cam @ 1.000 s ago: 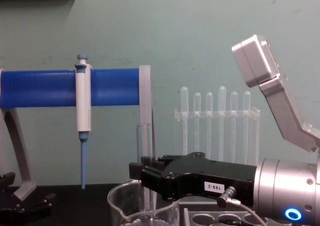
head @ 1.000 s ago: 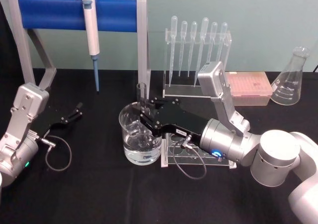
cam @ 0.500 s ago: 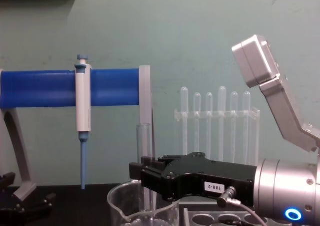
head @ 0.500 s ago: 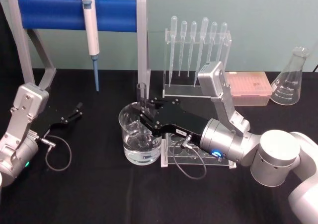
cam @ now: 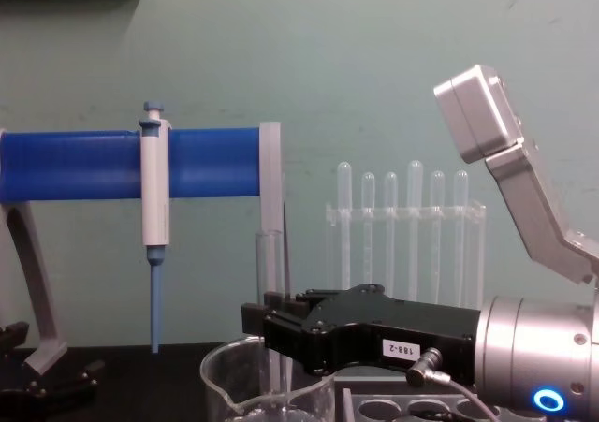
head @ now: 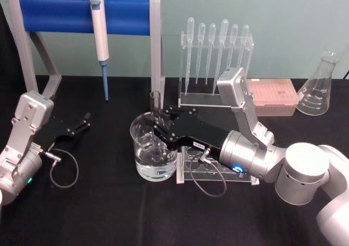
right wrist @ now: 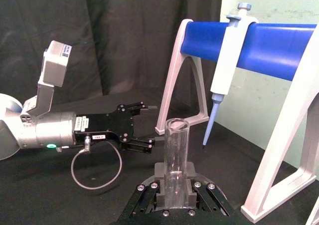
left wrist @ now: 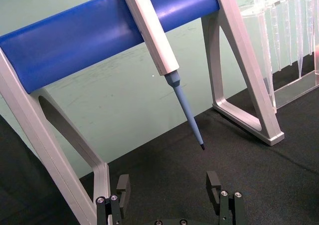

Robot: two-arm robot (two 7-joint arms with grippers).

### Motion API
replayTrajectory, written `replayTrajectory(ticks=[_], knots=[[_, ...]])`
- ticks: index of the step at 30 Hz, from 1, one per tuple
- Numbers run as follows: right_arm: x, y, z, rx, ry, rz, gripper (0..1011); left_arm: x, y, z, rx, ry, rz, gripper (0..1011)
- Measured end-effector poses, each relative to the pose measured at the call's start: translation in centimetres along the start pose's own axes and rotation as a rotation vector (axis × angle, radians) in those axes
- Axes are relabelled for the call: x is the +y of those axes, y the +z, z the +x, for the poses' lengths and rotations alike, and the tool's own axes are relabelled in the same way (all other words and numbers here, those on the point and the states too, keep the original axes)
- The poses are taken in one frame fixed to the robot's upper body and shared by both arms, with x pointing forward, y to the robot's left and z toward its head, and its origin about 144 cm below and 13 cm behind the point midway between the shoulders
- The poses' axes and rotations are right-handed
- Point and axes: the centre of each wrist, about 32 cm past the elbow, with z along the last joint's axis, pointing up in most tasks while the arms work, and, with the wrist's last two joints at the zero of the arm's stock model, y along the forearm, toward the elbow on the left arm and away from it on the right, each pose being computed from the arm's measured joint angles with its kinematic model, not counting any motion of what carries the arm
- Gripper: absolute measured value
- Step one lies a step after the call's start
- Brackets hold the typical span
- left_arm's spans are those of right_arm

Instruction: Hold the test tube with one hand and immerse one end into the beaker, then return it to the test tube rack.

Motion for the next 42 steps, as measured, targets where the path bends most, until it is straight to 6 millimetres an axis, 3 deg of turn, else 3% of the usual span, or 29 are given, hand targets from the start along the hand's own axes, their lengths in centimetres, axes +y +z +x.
replayTrajectory(ticks=[42], knots=[[0.0, 0.0, 0.0, 0.0, 0.0, 0.0, 225, 0.0, 0.0, 0.0, 0.0, 0.0, 0.0, 1000]])
